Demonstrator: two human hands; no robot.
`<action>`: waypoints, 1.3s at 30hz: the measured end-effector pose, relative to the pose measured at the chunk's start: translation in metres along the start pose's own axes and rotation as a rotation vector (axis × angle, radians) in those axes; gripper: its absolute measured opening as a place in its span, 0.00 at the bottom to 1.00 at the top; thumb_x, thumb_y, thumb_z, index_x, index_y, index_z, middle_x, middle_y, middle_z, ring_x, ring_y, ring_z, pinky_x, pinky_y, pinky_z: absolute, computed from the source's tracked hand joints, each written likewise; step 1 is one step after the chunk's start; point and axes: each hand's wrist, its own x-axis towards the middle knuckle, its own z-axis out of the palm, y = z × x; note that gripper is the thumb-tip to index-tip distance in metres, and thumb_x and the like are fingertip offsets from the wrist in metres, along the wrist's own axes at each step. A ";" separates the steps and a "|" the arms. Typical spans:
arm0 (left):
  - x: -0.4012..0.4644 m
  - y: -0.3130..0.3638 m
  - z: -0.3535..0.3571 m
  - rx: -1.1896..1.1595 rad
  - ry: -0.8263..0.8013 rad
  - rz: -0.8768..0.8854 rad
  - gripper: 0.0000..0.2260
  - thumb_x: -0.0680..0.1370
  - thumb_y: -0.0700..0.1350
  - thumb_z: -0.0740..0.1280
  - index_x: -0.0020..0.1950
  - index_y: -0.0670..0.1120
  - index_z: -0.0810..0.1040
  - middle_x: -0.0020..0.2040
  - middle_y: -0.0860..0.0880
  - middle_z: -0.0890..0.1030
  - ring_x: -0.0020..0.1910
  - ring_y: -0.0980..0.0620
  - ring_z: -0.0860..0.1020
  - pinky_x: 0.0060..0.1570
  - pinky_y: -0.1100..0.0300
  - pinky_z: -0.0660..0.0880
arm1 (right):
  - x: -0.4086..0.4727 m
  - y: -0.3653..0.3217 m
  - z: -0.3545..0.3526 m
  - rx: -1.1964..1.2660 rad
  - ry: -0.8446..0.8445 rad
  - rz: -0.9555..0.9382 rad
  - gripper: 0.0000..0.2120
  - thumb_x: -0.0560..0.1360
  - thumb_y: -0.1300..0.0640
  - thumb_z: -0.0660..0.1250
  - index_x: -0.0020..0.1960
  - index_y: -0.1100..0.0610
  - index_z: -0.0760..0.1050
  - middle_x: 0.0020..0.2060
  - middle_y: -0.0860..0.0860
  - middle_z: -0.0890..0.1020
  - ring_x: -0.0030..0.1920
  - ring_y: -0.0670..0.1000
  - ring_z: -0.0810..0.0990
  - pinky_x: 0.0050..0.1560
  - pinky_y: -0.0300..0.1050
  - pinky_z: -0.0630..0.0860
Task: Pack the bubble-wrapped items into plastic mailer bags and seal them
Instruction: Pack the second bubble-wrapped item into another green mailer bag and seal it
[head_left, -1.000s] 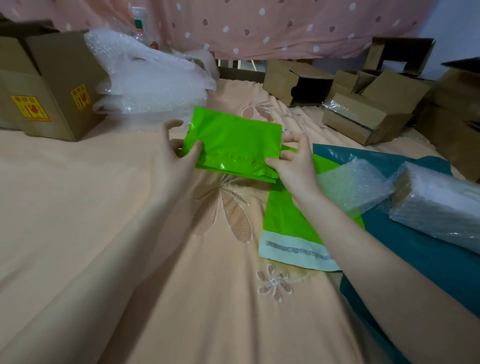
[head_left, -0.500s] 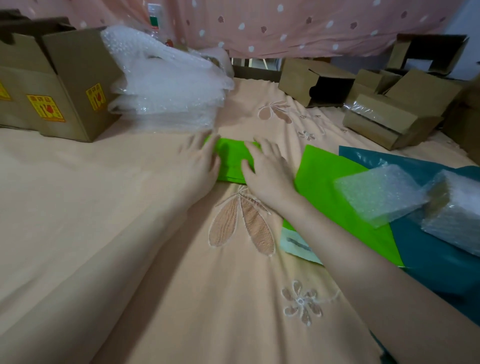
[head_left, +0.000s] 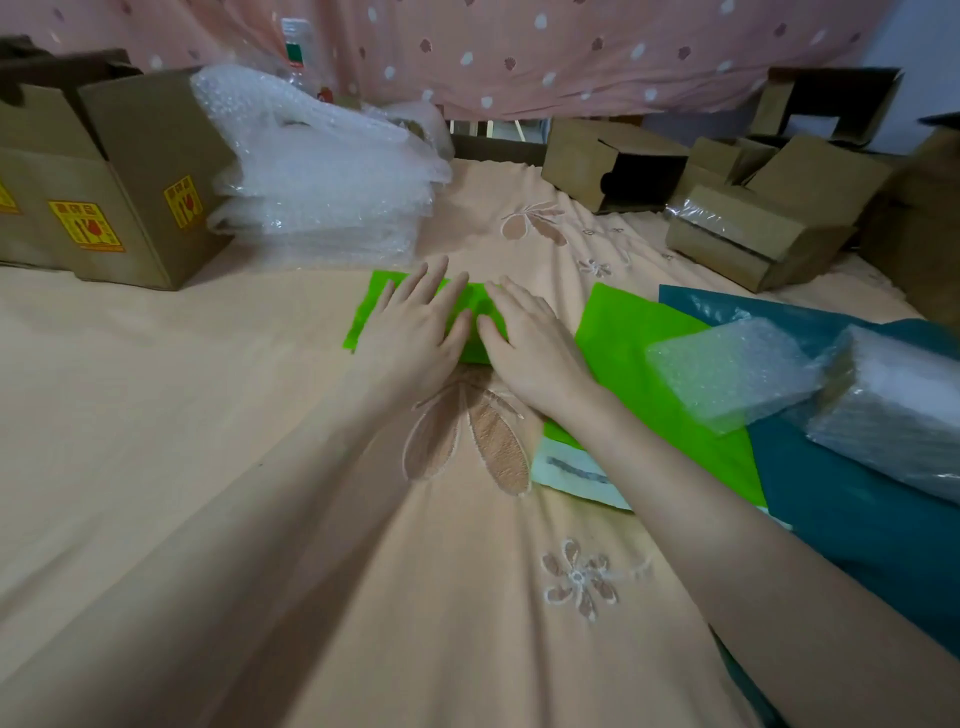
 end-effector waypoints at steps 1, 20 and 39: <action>-0.001 0.006 -0.002 -0.012 0.004 0.017 0.22 0.82 0.52 0.52 0.75 0.49 0.58 0.78 0.48 0.54 0.77 0.49 0.51 0.74 0.49 0.48 | -0.005 0.000 -0.008 0.004 0.025 0.001 0.23 0.81 0.52 0.54 0.74 0.56 0.60 0.75 0.54 0.60 0.75 0.54 0.58 0.73 0.51 0.57; -0.053 0.144 0.011 0.008 -0.227 0.303 0.22 0.79 0.53 0.58 0.72 0.51 0.62 0.72 0.50 0.65 0.69 0.47 0.65 0.65 0.49 0.66 | -0.124 0.079 -0.096 -0.227 0.088 0.441 0.15 0.76 0.53 0.60 0.59 0.59 0.71 0.60 0.58 0.73 0.63 0.60 0.68 0.59 0.54 0.67; -0.054 0.140 0.041 -0.023 -0.331 0.198 0.28 0.80 0.57 0.53 0.77 0.50 0.50 0.77 0.49 0.57 0.74 0.48 0.58 0.72 0.52 0.55 | -0.159 0.114 -0.070 -0.175 -0.084 0.222 0.29 0.79 0.40 0.51 0.76 0.51 0.52 0.77 0.45 0.52 0.75 0.47 0.50 0.74 0.59 0.49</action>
